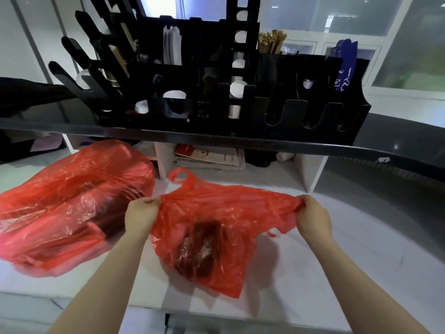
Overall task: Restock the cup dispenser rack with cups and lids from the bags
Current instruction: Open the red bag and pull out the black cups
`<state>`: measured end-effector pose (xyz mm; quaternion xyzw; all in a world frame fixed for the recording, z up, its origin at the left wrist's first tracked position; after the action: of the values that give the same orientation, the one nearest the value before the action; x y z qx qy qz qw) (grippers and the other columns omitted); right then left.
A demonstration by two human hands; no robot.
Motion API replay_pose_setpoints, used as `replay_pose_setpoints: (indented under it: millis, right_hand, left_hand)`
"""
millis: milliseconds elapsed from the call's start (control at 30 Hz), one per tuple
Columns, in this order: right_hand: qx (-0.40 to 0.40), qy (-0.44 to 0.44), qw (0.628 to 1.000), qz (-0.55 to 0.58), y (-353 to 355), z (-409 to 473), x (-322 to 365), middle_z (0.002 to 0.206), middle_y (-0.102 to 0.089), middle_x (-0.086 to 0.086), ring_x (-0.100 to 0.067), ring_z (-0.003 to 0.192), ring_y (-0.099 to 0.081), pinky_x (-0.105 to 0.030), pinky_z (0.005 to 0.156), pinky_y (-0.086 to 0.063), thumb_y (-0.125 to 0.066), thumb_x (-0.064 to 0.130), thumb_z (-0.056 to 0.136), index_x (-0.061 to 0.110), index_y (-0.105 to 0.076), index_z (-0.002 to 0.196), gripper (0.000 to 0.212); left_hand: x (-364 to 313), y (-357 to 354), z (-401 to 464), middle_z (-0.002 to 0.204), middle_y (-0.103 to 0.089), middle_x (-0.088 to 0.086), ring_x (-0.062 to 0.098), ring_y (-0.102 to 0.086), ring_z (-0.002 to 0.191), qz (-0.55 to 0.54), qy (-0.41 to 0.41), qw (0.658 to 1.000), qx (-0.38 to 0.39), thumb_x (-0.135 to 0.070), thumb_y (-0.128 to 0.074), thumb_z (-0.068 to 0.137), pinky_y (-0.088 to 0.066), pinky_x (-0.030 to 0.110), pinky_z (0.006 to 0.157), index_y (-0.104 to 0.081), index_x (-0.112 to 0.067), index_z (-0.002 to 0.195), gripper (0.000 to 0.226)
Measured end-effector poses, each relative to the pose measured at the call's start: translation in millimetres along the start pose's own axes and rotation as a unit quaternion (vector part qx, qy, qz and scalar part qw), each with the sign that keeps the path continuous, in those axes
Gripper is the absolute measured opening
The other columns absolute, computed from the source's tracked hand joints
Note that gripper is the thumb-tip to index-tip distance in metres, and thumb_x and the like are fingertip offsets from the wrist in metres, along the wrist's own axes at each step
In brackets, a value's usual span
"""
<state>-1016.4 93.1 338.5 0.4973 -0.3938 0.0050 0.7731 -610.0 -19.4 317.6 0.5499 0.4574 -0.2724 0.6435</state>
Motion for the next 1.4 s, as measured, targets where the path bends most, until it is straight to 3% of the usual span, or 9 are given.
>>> replay_pose_setpoints:
  millis: [100,233,367,500,700,867,1033,1200,1400]
  right_hand:
    - [0.024,0.001,0.998,0.059,-7,-2,5,0.116,-0.064,-0.012,-0.034,0.106,-0.058,-0.032,0.079,-0.041,-0.043,0.0,0.084,0.021,-0.054,0.126,0.049]
    - [-0.036,0.155,0.987,0.024,-3,-27,46,0.132,-0.05,-0.015,-0.035,0.122,-0.044,-0.043,0.104,-0.036,-0.057,-0.006,0.074,0.009,-0.055,0.128,0.056]
    - [-0.054,0.317,0.945,0.056,-3,-57,86,0.115,-0.061,-0.008,-0.027,0.109,-0.052,-0.048,0.095,-0.045,-0.053,0.011,0.074,0.01,-0.065,0.111,0.039]
    - [0.136,0.231,0.959,-0.092,-43,-50,76,0.152,-0.035,-0.001,-0.024,0.14,-0.029,-0.043,0.114,-0.027,-0.046,0.065,0.086,0.022,-0.031,0.147,0.076]
    - [0.246,0.166,0.919,-0.26,-76,-50,39,0.144,-0.044,0.004,-0.028,0.134,-0.033,-0.052,0.102,-0.028,-0.064,0.058,0.075,0.036,-0.022,0.147,0.087]
    - [0.135,0.2,0.941,-0.239,-69,-54,50,0.107,-0.063,0.009,-0.019,0.111,-0.054,-0.042,0.087,-0.027,-0.054,0.035,0.081,0.035,-0.065,0.103,0.025]
    - [-0.021,0.256,0.95,-0.177,-53,-57,74,0.129,-0.043,-0.001,-0.029,0.121,-0.04,-0.051,0.099,-0.024,-0.062,0.026,0.079,0.03,-0.053,0.125,0.047]
    - [0.009,0.221,0.944,-0.246,-63,-48,80,0.159,-0.006,0.0,-0.034,0.141,-0.003,-0.056,0.107,0.002,-0.061,0.024,0.081,0.039,-0.02,0.146,0.078]
    - [0.017,0.213,0.944,-0.253,-69,-46,73,0.139,-0.045,0.005,-0.024,0.14,-0.02,-0.053,0.106,0.001,-0.055,0.027,0.082,0.028,-0.065,0.105,0.025]
  left_hand:
    - [-15,-9,-9,0.085,-0.07,0.008,0.032,-0.066,0.089,0.099,-0.084,0.991,0.039,-0.008,-0.066,0.077,-0.045,0.03,0.072,-0.073,-0.013,0.087,0.013]
    - [-51,-26,-36,0.134,-0.052,0.004,0.026,-0.055,0.113,0.15,-0.202,0.965,0.074,0.009,-0.049,0.072,-0.043,0.034,0.086,-0.05,-0.021,0.127,0.063]
    - [-83,-39,-67,0.148,-0.041,-0.002,0.018,-0.041,0.132,0.133,-0.355,0.917,0.126,0.001,-0.033,0.074,-0.033,0.032,0.104,-0.058,-0.033,0.096,0.048]
    - [-68,-55,-66,0.153,-0.033,-0.006,0.016,-0.039,0.135,0.23,-0.321,0.89,0.227,0.015,-0.038,0.075,-0.033,0.027,0.107,-0.071,-0.038,0.092,0.065]
    - [-43,-58,-62,0.153,-0.034,-0.005,0.026,-0.036,0.131,0.323,-0.31,0.864,0.232,0.009,-0.037,0.077,-0.026,0.035,0.113,-0.053,-0.04,0.132,0.075]
    - [-34,-60,-63,0.156,-0.024,-0.009,0.024,-0.032,0.122,0.322,-0.29,0.866,0.249,-0.002,-0.044,0.068,-0.024,0.027,0.104,-0.037,-0.048,0.14,0.085]
    - [-27,-62,-72,0.158,-0.012,-0.013,0.022,-0.024,0.124,0.295,-0.271,0.858,0.322,-0.006,-0.049,0.064,-0.023,0.031,0.102,-0.033,-0.064,0.132,0.091]
    - [-21,-63,-79,0.159,-0.01,-0.012,0.031,-0.023,0.136,0.303,-0.281,0.845,0.34,-0.011,-0.054,0.064,-0.017,0.043,0.113,-0.028,-0.07,0.129,0.091]
    - [-5,-60,-78,0.16,-0.012,-0.007,0.026,-0.017,0.143,0.307,-0.286,0.847,0.327,-0.02,-0.058,0.063,-0.019,0.05,0.113,0.003,-0.07,0.134,0.107]
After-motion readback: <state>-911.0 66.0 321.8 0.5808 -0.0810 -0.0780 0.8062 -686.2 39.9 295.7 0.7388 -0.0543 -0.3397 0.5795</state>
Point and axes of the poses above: each hand's wrist, its own z-axis towards the middle knuckle, its own y-axis out of the back of the hand, x = y × z, the point moved 6 cm from there along z, towards the middle knuckle
